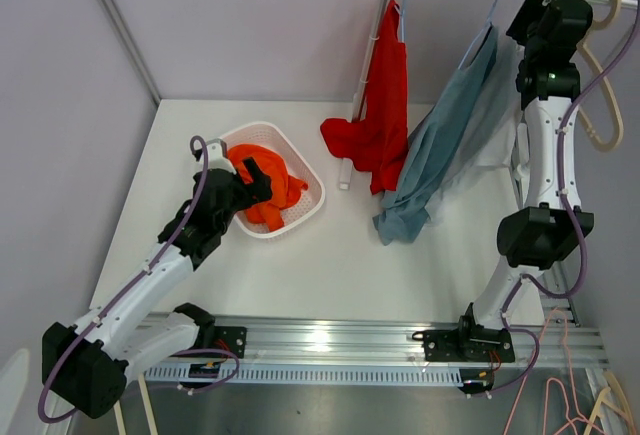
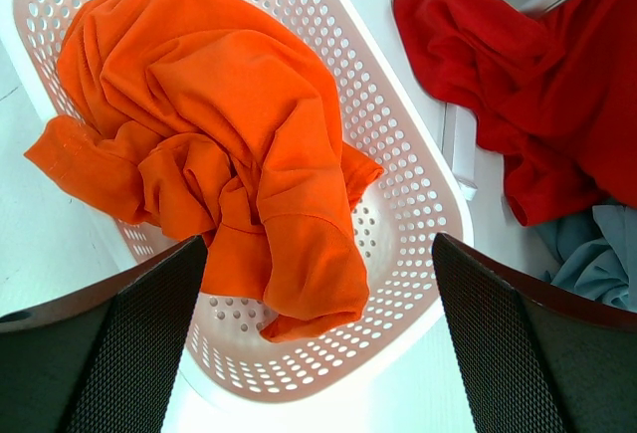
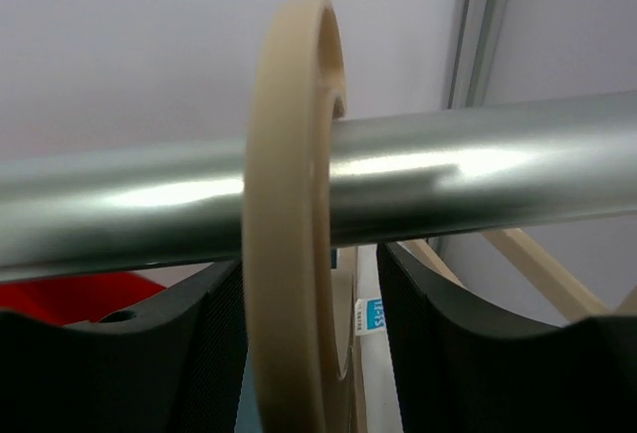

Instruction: Remove the t-shirt from the hanger

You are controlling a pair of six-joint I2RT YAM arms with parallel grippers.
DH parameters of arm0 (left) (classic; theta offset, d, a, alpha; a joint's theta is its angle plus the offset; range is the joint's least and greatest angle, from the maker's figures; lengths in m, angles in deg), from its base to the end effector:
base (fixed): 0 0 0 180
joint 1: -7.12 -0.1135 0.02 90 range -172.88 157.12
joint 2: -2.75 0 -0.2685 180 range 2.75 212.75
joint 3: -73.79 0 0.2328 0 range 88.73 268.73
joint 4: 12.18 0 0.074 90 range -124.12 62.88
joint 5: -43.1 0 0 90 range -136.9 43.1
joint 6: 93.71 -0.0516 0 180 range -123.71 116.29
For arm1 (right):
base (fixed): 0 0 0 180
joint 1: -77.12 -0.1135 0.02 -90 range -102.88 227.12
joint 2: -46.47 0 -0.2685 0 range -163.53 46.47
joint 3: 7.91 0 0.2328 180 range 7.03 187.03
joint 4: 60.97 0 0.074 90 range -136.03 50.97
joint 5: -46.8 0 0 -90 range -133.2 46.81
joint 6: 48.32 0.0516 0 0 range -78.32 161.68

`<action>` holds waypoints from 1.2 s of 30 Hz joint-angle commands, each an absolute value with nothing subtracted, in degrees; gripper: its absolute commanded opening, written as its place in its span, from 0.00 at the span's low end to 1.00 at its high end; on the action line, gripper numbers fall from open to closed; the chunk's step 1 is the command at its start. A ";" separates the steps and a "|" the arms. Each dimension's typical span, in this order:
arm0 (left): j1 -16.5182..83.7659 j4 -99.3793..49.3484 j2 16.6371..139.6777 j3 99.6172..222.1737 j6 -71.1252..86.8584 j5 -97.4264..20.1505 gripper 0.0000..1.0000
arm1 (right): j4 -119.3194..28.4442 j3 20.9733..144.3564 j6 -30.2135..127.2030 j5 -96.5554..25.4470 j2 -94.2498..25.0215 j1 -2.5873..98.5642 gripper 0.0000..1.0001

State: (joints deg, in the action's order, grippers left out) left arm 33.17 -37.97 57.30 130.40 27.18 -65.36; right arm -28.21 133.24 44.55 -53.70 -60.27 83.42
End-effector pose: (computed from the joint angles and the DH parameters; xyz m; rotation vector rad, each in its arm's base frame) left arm 0.1954 -0.0773 0.2911 -0.2914 1.9556 -0.3309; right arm 0.4106 -0.0548 0.5058 0.2680 1.5221 -0.1887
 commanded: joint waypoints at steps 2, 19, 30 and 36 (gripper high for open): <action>33.58 -35.82 57.07 129.77 26.08 -65.97 1.00 | -32.32 136.58 42.47 -57.08 -61.72 83.18 0.53; 33.76 -36.52 54.52 129.16 26.26 -65.36 1.00 | -31.97 138.43 42.56 -56.56 -56.47 83.80 0.00; 41.92 -40.39 48.99 133.37 22.66 -73.51 1.00 | -28.81 134.04 42.65 -55.32 -44.51 83.80 0.00; 52.28 -38.74 48.45 136.97 16.00 -78.97 1.00 | -26.79 123.50 47.90 -56.46 -34.05 82.83 0.00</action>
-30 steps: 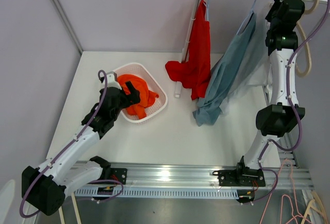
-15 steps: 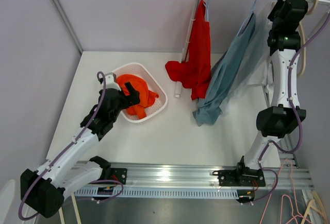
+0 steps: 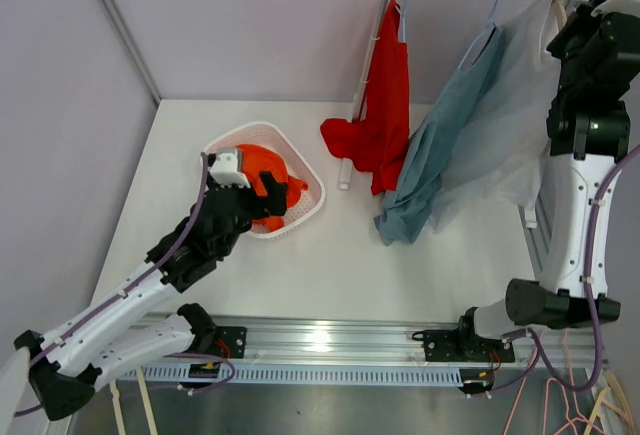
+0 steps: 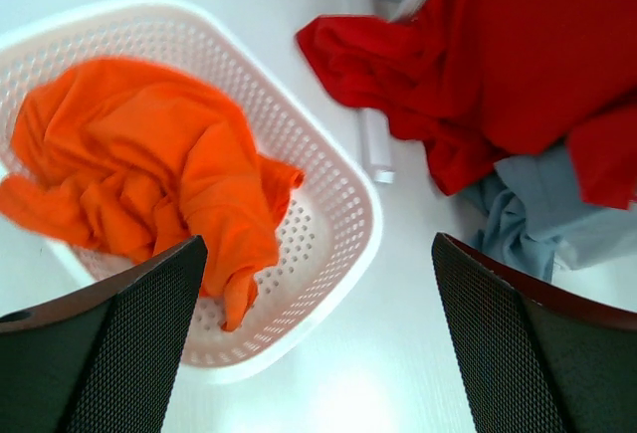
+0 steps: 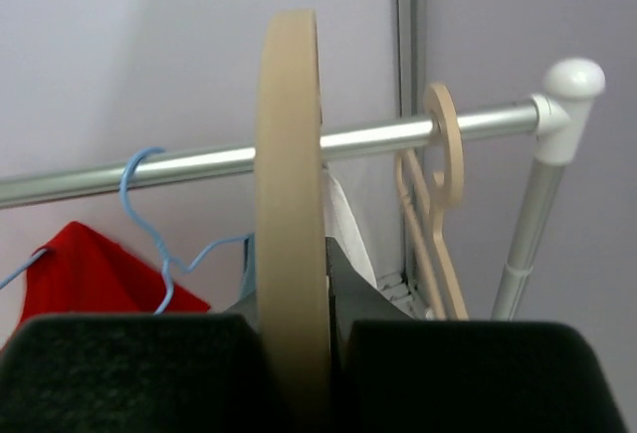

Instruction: Remove the t-shirt from the hanger

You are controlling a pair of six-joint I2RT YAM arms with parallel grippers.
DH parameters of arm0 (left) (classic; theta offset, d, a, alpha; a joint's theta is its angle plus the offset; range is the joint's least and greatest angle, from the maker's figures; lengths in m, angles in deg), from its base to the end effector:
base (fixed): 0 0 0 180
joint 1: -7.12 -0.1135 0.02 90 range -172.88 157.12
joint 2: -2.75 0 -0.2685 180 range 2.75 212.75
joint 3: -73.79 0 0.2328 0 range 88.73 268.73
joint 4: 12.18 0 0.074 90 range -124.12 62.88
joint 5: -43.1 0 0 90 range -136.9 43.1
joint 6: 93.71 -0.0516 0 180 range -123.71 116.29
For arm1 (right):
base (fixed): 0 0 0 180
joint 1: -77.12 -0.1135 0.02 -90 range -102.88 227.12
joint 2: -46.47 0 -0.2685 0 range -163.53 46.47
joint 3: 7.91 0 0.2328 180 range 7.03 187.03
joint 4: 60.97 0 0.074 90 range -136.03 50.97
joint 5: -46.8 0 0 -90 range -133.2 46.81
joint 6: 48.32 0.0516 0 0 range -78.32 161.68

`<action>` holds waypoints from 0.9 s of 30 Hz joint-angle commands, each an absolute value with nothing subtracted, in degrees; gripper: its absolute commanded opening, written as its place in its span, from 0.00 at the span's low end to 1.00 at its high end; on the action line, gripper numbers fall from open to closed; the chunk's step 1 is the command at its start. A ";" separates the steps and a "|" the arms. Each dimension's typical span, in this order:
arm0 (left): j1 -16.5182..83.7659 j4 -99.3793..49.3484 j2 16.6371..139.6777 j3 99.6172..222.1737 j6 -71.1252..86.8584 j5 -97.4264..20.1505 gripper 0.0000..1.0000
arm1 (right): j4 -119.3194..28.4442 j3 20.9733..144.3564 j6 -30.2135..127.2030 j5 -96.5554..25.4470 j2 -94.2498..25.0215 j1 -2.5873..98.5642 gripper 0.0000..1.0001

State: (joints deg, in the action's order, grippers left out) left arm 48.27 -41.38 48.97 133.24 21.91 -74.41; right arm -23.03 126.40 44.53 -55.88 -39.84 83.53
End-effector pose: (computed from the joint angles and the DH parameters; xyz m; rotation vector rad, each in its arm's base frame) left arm 0.1482 -0.0979 0.3277 -0.0861 1.8318 -0.3796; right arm 0.2779 -0.0426 0.5762 0.2959 1.3710 -0.2059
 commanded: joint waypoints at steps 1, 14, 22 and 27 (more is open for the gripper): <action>55.95 -37.42 48.37 137.24 14.15 -78.89 1.00 | -26.44 122.09 48.53 -57.25 -32.91 81.52 0.00; 87.35 -13.45 51.62 139.88 -14.04 -79.17 1.00 | -12.74 113.03 62.33 -75.08 -22.18 71.15 0.00; 96.07 2.32 57.06 136.45 -26.29 -71.69 1.00 | -13.25 107.14 62.95 -91.18 -22.44 58.07 0.00; 96.77 6.80 63.65 139.08 -29.46 -69.76 0.99 | -13.60 106.18 63.04 -94.52 -24.28 54.62 0.00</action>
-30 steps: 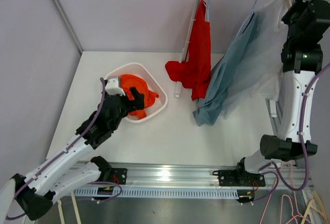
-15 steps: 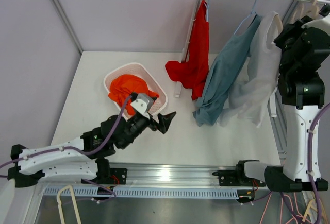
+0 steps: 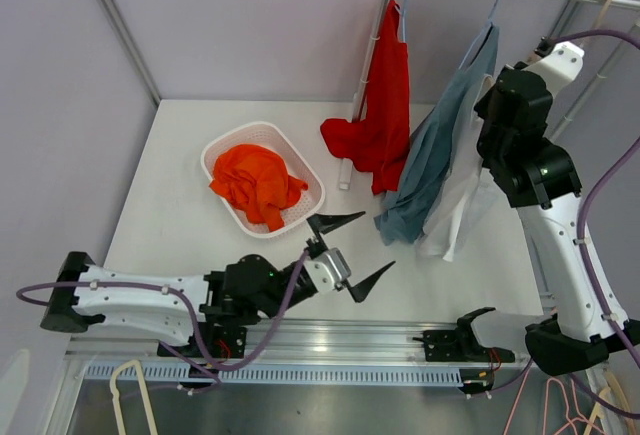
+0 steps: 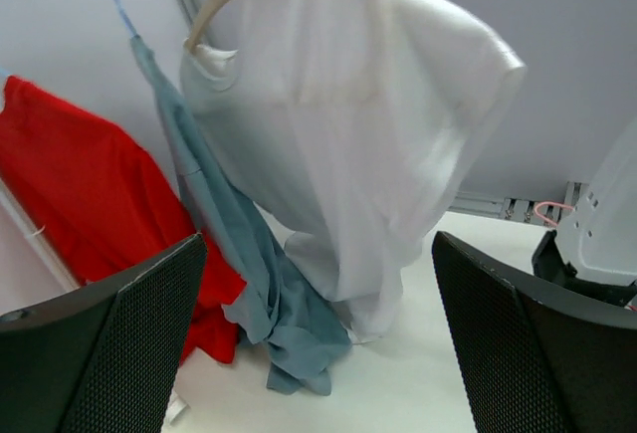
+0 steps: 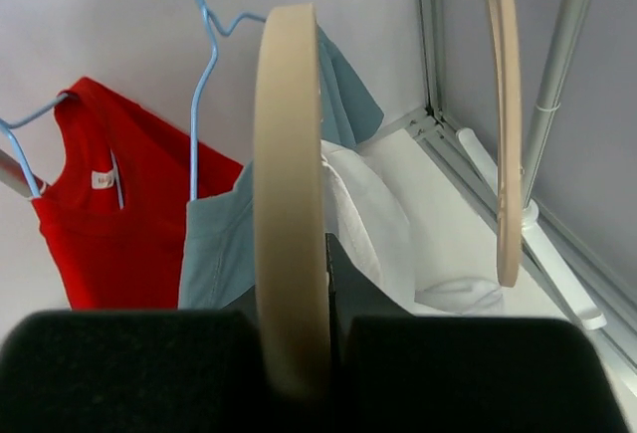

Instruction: Remove the t-shirt from the hanger

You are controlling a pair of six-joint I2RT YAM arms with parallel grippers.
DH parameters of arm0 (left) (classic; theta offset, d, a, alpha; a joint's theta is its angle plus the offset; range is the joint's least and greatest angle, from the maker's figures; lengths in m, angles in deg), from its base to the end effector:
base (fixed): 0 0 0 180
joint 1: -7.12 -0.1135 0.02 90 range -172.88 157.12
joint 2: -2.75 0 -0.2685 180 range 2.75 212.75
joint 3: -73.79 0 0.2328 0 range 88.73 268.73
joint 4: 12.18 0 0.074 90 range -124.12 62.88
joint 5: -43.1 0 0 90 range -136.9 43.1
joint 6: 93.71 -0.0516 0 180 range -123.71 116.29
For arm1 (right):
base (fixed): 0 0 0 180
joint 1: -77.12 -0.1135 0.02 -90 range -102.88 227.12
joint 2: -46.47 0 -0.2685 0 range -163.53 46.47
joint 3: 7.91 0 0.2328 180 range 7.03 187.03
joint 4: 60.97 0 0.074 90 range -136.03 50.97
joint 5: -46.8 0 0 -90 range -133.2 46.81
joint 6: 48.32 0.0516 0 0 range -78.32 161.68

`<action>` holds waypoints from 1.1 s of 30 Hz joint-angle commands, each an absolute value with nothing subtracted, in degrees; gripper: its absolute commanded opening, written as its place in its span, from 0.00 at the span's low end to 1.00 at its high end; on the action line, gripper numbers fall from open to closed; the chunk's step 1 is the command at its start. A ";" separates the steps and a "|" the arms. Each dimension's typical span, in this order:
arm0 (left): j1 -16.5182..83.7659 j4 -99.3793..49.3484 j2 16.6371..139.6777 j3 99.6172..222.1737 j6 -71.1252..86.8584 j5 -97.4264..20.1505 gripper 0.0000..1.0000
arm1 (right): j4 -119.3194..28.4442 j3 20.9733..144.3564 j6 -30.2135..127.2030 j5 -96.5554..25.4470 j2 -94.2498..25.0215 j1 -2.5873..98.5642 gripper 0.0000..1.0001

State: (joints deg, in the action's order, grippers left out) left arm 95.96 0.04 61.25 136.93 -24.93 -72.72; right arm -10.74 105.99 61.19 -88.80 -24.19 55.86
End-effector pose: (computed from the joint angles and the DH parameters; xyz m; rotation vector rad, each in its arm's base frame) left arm 0.0271 -0.2265 0.3962 0.8232 1.0589 -0.7171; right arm 0.2090 0.0418 0.5129 0.5541 1.5624 -0.1333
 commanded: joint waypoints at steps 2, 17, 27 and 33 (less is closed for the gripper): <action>97.39 8.30 65.32 140.75 -30.16 -68.43 1.00 | -13.86 105.82 63.30 -94.87 -24.72 54.27 0.00; 97.48 9.53 81.39 154.10 -24.72 -62.98 0.99 | -15.62 103.71 63.21 -95.84 -24.55 52.33 0.00; 90.36 -0.13 88.88 162.54 -12.41 -60.60 0.62 | -17.38 103.36 61.55 -96.72 -22.88 49.78 0.00; 89.65 -4.62 90.03 165.28 -11.18 -63.86 0.10 | -18.70 103.45 60.40 -96.63 -22.26 49.17 0.00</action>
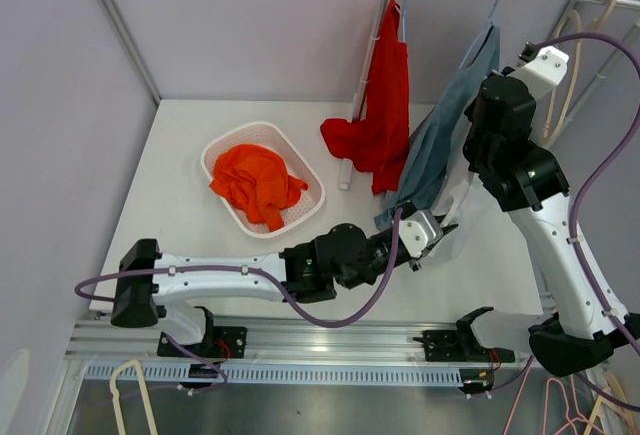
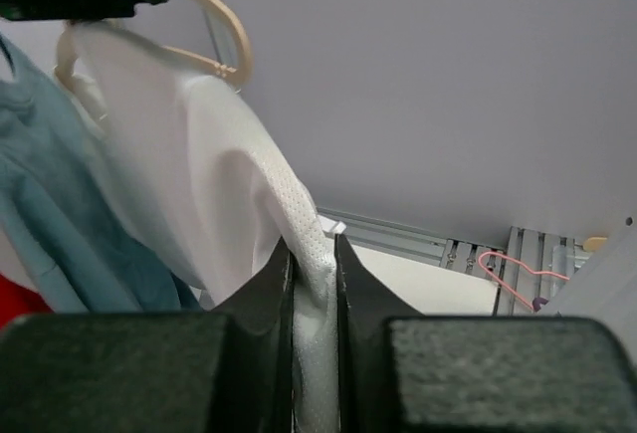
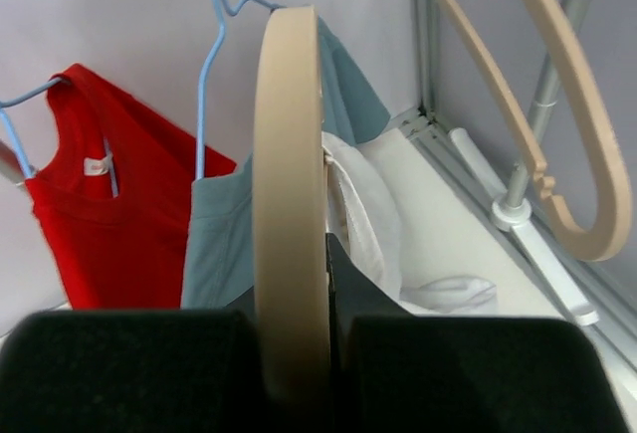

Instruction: Remove the t-shirt from the hanger

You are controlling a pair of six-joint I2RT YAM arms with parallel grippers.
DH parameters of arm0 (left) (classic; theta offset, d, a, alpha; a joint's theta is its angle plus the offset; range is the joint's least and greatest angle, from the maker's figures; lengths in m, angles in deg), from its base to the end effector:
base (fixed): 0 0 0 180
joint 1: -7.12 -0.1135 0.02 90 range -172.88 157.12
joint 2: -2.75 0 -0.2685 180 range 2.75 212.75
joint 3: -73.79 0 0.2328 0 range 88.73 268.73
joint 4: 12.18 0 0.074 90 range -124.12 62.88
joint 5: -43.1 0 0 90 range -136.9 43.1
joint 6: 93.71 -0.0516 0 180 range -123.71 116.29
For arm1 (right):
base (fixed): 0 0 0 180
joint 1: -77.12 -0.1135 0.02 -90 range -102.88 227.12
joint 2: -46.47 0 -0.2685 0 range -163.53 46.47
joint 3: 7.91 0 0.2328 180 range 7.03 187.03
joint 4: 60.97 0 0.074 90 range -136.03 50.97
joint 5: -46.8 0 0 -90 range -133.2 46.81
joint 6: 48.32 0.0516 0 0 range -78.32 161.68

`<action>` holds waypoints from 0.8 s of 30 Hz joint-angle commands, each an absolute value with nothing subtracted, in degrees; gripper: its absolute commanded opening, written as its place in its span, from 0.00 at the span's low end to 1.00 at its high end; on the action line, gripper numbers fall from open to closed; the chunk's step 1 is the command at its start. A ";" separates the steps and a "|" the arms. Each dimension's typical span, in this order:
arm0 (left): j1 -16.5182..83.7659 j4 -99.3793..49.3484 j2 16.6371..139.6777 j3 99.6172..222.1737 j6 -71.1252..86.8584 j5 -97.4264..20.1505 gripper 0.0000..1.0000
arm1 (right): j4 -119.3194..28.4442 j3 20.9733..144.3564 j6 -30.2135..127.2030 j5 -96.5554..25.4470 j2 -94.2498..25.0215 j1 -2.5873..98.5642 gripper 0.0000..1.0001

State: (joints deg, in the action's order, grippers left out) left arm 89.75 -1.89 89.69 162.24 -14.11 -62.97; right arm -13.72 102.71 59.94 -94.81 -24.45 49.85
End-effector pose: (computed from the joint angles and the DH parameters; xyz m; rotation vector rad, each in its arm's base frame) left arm 0.0603 -0.3546 0.4130 0.8521 1.1447 -0.8594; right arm 0.2109 0.0632 0.5020 0.5239 1.5699 -0.1628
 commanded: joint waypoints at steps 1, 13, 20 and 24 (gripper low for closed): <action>89.65 -4.97 89.94 165.28 -11.18 -63.86 0.07 | -18.70 103.45 60.31 -96.63 -22.26 49.17 0.00; 89.74 -7.34 87.83 164.22 -10.13 -65.36 0.68 | -20.11 103.45 59.08 -96.81 -23.58 49.17 0.00; 89.74 -6.73 88.53 161.51 -9.25 -66.58 0.67 | -20.63 105.20 57.85 -96.81 -24.28 49.08 0.00; 89.74 -6.55 89.58 161.50 -9.69 -67.64 0.42 | -20.11 105.82 58.03 -96.55 -24.29 49.08 0.00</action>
